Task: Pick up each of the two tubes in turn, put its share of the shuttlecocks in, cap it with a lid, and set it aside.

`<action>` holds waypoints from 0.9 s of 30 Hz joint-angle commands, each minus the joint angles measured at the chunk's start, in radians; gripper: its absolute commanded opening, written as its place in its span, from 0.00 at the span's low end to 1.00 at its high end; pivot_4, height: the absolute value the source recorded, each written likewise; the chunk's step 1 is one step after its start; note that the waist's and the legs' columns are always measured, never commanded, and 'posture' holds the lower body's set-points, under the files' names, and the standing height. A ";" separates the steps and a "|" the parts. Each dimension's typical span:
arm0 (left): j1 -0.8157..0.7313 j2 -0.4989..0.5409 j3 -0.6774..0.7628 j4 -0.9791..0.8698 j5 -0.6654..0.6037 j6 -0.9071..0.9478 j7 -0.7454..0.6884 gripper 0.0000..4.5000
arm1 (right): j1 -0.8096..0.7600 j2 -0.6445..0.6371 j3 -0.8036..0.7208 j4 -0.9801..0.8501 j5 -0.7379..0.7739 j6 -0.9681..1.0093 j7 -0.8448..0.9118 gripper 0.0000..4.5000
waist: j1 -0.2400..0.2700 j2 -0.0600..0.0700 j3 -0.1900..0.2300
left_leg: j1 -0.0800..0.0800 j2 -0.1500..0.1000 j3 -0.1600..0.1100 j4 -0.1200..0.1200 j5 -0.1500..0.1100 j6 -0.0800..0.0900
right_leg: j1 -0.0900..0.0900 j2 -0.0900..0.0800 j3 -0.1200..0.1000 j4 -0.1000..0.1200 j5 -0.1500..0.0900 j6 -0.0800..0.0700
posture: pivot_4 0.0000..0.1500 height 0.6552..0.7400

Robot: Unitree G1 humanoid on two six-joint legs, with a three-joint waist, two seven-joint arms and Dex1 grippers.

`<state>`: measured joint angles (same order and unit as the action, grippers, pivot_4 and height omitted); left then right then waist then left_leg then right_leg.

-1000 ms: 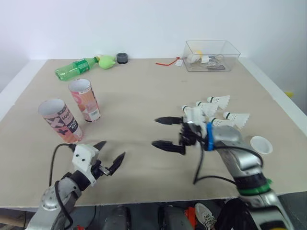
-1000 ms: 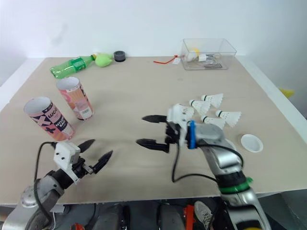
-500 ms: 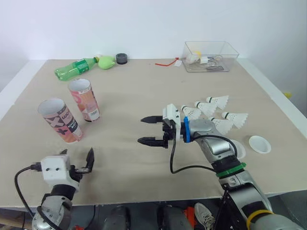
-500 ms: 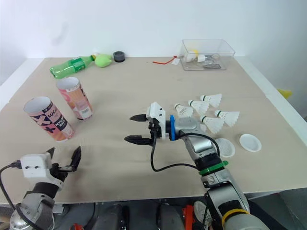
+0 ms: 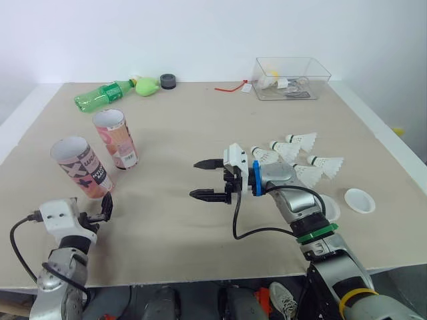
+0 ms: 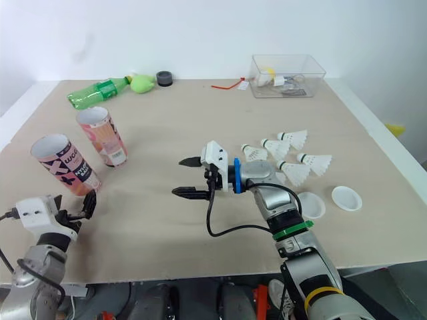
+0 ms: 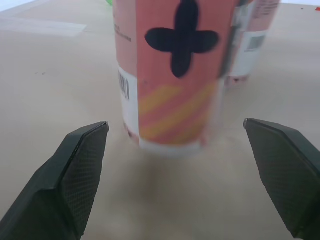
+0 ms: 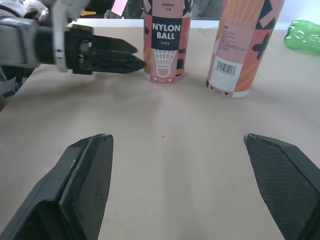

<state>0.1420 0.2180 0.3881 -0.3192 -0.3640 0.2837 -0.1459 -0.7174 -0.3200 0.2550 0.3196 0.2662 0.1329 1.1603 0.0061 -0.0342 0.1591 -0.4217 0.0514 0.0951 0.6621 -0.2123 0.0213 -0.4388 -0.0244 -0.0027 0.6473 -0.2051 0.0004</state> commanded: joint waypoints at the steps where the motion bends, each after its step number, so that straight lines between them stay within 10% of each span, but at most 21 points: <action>1: -0.052 0.053 0.022 0.065 -0.005 -0.008 -0.035 1.00 | -0.011 -0.011 -0.047 -0.045 0.004 -0.011 -0.025 0.99 | 0.000 0.000 0.000 | 0.000 0.000 0.000 0.000 0.000 0.000 | 0.000 0.000 0.000 0.000 0.000 0.000 | 1.00 1.00; 20: -0.231 0.231 -0.042 0.390 -0.002 -0.065 -0.334 1.00 | 0.064 -0.070 -0.073 -0.163 0.019 0.044 -0.071 0.99 | -0.001 0.000 0.000 | 0.000 0.003 0.006 -0.001 -0.001 -0.002 | -0.003 -0.001 -0.001 0.000 0.004 -0.007 | 1.00 1.00; 27: -0.212 0.261 -0.062 0.400 0.017 -0.109 -0.404 0.67 | 0.074 -0.079 -0.077 -0.180 0.022 0.054 -0.079 1.00 | -0.001 0.000 0.000 | 0.000 0.003 0.007 -0.001 -0.001 -0.002 | -0.003 -0.002 0.000 0.000 0.004 -0.008 | 1.00 1.00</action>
<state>-0.0820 0.4598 0.3394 0.0880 -0.3533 0.1923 -0.5267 -0.6400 -0.3916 0.2144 0.1837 0.2695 0.1903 1.0854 0.0055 -0.0343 0.1590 -0.4216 0.0543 0.1019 0.6613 -0.2134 0.0188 -0.4418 -0.0263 -0.0029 0.6472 -0.2012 -0.0072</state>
